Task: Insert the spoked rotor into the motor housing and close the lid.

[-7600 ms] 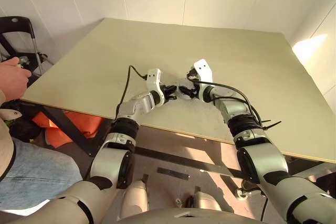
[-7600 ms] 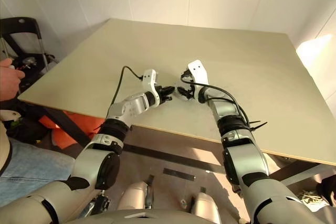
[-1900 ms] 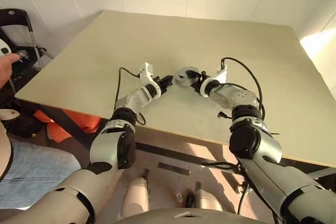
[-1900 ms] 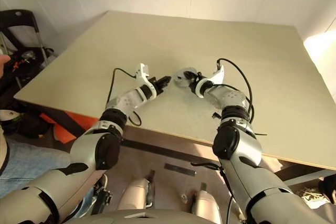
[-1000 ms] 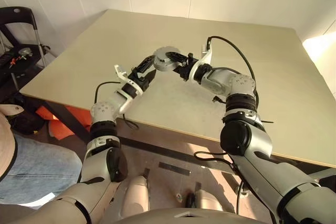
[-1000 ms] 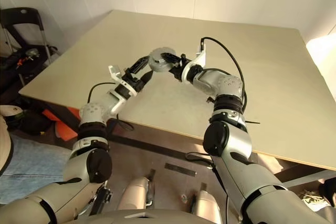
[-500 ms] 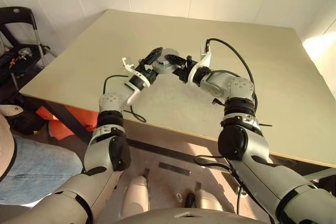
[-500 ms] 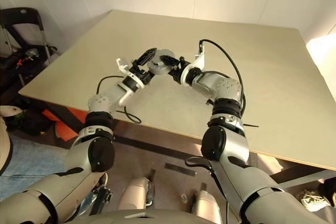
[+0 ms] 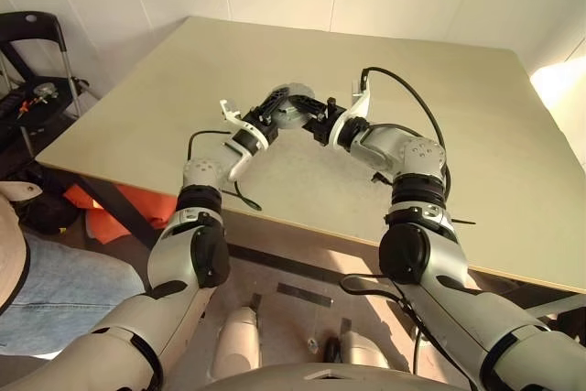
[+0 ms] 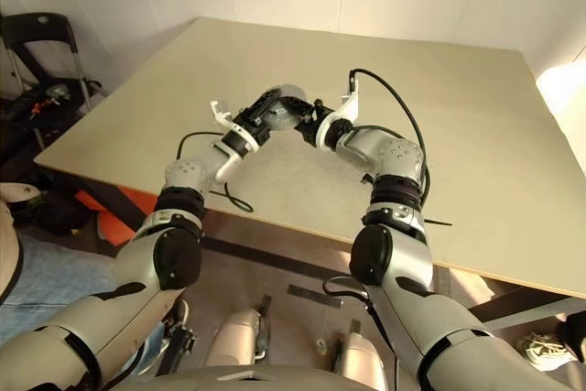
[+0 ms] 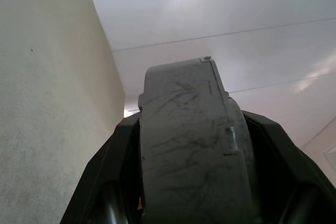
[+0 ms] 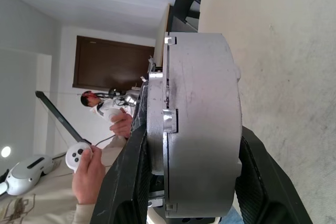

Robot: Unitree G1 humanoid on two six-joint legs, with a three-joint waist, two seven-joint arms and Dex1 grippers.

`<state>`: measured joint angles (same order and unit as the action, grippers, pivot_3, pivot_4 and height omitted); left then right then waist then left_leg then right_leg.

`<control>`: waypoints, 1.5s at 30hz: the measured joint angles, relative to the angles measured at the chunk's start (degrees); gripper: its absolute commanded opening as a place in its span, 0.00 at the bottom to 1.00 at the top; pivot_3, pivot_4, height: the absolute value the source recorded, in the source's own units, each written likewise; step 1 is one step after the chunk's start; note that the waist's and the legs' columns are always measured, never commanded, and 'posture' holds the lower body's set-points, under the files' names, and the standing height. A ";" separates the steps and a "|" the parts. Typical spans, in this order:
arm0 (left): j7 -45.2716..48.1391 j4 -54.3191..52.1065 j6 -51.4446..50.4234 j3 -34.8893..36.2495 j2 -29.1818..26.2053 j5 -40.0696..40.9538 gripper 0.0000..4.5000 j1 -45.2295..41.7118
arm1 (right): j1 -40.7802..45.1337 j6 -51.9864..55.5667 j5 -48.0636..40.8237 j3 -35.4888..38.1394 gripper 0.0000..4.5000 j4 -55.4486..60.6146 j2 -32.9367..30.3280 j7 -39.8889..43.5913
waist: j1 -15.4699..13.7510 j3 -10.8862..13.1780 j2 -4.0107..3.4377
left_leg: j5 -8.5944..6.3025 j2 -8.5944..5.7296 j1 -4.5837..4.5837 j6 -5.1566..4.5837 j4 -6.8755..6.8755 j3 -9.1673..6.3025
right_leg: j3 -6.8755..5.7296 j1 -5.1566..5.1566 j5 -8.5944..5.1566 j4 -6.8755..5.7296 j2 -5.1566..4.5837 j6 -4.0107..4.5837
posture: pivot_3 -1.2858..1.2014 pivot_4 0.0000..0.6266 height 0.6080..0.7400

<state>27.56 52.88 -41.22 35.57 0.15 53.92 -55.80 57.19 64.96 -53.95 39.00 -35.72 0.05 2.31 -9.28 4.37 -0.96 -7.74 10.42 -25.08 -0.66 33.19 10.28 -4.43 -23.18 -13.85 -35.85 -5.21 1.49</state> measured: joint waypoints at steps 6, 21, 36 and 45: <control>0.55 0.52 0.49 -0.60 -0.06 -1.06 0.52 -0.02 | -1.02 -3.12 0.79 -1.95 0.74 0.16 -0.04 0.87 | -0.27 0.00 0.00 | 0.00 0.00 0.00 0.00 0.05 -0.01 | 0.00 0.01 0.01 -0.03 -0.01 0.02 | 0.52 0.00 1.00; -5.86 1.01 10.75 0.33 -3.20 -6.73 0.52 4.79 | -1.29 -22.43 12.37 -7.61 0.89 -2.85 -1.92 -0.94 | 0.61 0.00 0.01 | 0.02 0.00 0.02 0.02 0.06 -0.09 | 0.00 0.03 0.02 -0.05 0.01 0.00 | 0.52 0.00 1.00; -15.84 6.16 21.59 7.35 -11.18 -7.03 0.64 6.87 | -2.37 -23.19 12.52 -9.05 0.90 -4.70 -1.58 -0.19 | 0.51 -0.03 0.05 | 0.06 -0.01 0.42 0.09 0.13 -0.11 | 0.01 0.52 0.10 -0.06 -0.03 -0.11 | 0.52 0.00 1.00; -18.51 7.96 23.60 7.77 -14.40 -7.69 1.00 5.99 | -2.34 -22.04 12.52 -10.01 0.90 -6.53 -1.42 0.15 | 1.66 -0.03 0.06 | 0.26 -0.06 1.86 0.46 -0.54 -0.10 | 0.28 1.35 -0.02 0.01 0.05 0.25 | 0.52 0.00 1.00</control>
<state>9.06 60.83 -17.63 43.34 -14.25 46.23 -49.81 54.84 42.92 -41.43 28.99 -42.25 -1.37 2.46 -7.62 4.34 -0.90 -7.48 10.36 -23.22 -0.20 32.65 10.17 -4.15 -21.83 -13.87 -35.85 -5.16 1.74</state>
